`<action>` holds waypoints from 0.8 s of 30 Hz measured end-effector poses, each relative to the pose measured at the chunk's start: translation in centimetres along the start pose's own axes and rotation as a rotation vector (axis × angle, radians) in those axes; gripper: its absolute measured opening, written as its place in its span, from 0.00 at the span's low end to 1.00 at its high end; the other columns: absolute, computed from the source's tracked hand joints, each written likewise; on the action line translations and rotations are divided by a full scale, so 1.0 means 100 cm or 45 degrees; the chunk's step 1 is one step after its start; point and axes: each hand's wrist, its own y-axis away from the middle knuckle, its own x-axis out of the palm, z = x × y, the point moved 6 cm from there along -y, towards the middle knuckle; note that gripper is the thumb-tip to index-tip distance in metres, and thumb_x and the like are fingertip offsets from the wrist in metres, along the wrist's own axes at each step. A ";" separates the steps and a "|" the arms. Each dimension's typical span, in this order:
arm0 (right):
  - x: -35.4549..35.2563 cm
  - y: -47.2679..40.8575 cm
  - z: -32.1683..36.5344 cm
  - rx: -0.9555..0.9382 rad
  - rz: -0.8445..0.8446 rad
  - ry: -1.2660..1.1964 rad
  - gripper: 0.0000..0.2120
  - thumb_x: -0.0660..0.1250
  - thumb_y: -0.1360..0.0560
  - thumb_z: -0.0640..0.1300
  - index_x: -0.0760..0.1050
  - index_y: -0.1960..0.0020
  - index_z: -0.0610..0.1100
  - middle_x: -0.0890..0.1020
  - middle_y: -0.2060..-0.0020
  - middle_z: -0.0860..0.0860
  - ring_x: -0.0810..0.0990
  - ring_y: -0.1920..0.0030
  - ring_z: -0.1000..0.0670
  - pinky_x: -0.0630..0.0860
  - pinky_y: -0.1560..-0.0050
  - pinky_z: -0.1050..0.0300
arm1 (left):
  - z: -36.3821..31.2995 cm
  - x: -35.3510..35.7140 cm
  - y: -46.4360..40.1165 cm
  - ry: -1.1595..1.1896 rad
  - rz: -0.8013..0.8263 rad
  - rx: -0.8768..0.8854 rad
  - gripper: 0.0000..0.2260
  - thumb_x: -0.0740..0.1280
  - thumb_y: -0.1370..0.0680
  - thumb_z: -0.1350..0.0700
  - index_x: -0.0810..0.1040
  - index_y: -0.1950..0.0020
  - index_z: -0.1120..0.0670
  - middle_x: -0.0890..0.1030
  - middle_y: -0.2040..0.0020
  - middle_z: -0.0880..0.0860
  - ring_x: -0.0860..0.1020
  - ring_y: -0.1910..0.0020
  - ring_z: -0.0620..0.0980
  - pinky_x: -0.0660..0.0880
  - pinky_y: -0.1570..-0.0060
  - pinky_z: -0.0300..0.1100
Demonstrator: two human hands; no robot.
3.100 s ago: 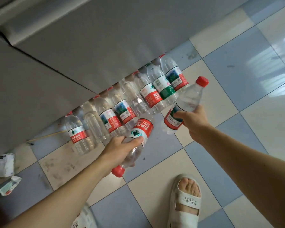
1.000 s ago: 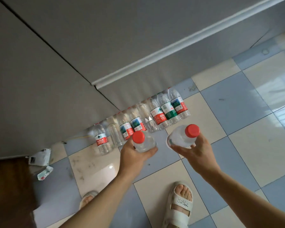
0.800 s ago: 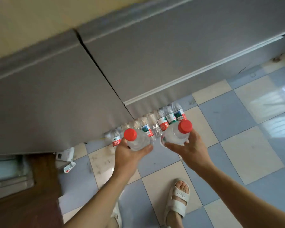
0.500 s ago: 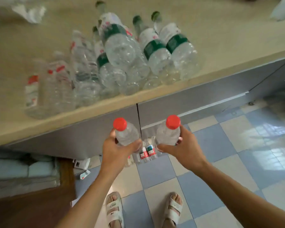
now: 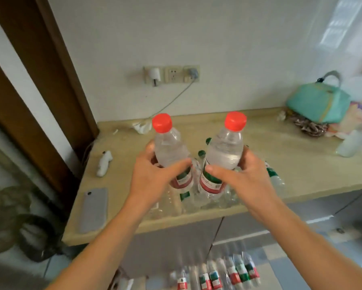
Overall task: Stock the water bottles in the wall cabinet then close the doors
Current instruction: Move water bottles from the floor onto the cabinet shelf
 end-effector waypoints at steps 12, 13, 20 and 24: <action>0.014 -0.140 0.213 -0.360 -0.068 -0.269 0.20 0.83 0.37 0.45 0.82 0.47 0.53 0.87 0.50 0.50 0.86 0.48 0.49 0.79 0.51 0.51 | -0.210 -0.063 -0.143 -0.030 -0.152 0.479 0.34 0.77 0.33 0.40 0.71 0.29 0.39 0.83 0.41 0.40 0.83 0.46 0.40 0.79 0.53 0.36; 0.012 -0.151 0.229 -0.393 -0.064 -0.285 0.21 0.82 0.35 0.44 0.81 0.45 0.52 0.87 0.49 0.50 0.86 0.47 0.48 0.80 0.49 0.49 | -0.226 -0.065 -0.149 -0.025 -0.168 0.514 0.36 0.77 0.34 0.38 0.71 0.28 0.40 0.83 0.42 0.39 0.83 0.47 0.39 0.79 0.53 0.37; 0.006 -0.208 0.339 -0.627 0.007 -0.358 0.23 0.82 0.35 0.45 0.80 0.42 0.52 0.87 0.51 0.54 0.86 0.48 0.50 0.82 0.45 0.45 | -0.322 -0.077 -0.194 -0.036 -0.279 0.667 0.18 0.75 0.37 0.35 0.79 0.49 0.31 0.84 0.51 0.35 0.83 0.53 0.34 0.77 0.59 0.39; 0.006 -0.243 0.381 -0.725 0.060 -0.318 0.25 0.82 0.38 0.52 0.81 0.44 0.54 0.88 0.52 0.55 0.87 0.52 0.53 0.81 0.54 0.52 | -0.362 -0.089 -0.232 -0.074 -0.355 0.709 0.15 0.74 0.37 0.34 0.78 0.52 0.29 0.83 0.54 0.30 0.82 0.58 0.31 0.76 0.63 0.36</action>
